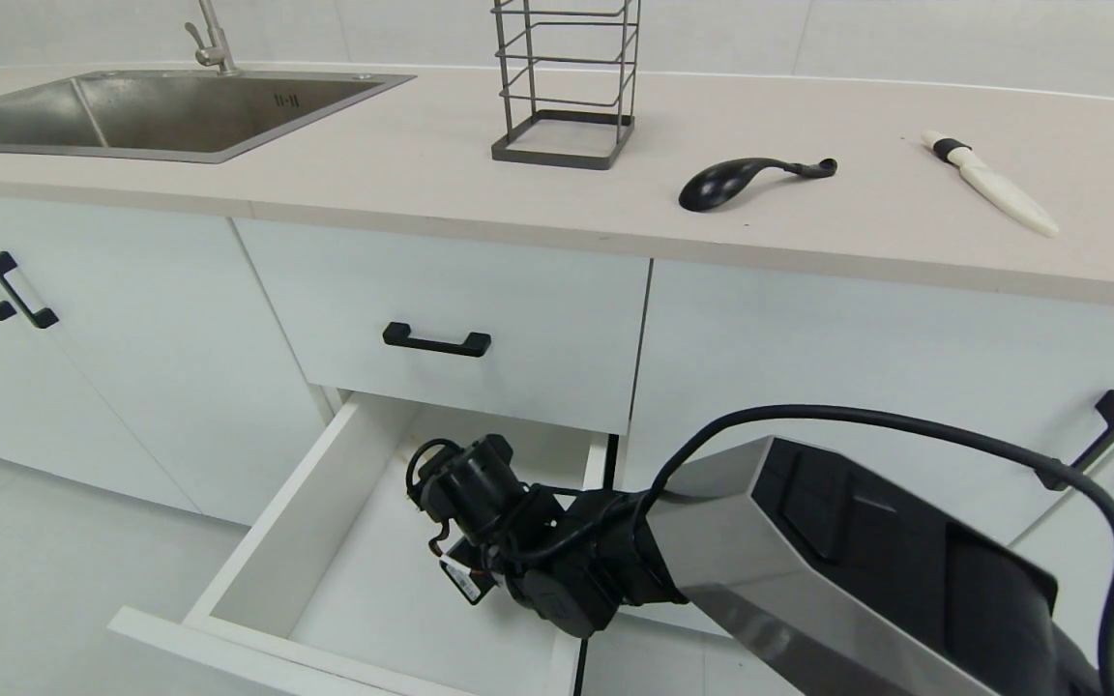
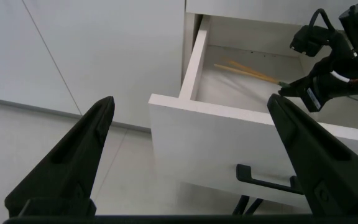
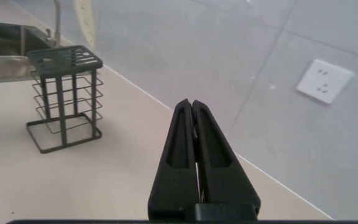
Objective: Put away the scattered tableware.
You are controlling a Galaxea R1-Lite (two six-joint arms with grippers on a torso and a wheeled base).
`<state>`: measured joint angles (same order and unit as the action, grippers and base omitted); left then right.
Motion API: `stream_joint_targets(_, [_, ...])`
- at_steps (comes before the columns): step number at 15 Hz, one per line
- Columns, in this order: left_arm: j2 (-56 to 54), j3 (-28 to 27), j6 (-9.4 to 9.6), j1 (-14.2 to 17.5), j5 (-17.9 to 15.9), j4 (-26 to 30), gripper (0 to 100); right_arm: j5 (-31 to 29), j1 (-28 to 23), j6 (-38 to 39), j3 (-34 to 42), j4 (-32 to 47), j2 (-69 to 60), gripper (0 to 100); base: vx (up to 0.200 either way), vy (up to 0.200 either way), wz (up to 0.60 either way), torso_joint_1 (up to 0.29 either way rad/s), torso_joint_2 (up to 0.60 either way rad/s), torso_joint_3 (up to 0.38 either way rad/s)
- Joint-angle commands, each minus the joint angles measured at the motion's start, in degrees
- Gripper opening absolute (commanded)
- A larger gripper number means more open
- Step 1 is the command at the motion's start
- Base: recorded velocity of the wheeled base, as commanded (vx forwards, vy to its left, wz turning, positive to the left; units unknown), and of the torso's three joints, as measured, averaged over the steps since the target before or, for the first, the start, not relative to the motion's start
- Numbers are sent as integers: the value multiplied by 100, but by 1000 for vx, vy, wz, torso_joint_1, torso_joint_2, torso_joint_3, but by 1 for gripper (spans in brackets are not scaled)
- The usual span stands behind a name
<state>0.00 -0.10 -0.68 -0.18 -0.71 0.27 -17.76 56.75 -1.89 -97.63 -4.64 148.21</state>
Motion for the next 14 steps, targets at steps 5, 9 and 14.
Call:
stream_joint_targets(5, [9,1,-2,1,0,0,100,1,56,4,-256,34,296,0,0,0,0,0,0,0])
stream_joint_targets(9, [9,1,-2,1,0,0,100,10,100,-4,-388,43,419,0,0,0,0,0,0,0])
stream_joint_targets(14, [9,1,-2,1,0,0,100,10,117,-13,-423,34,463,100,0,0,0,0,0,0])
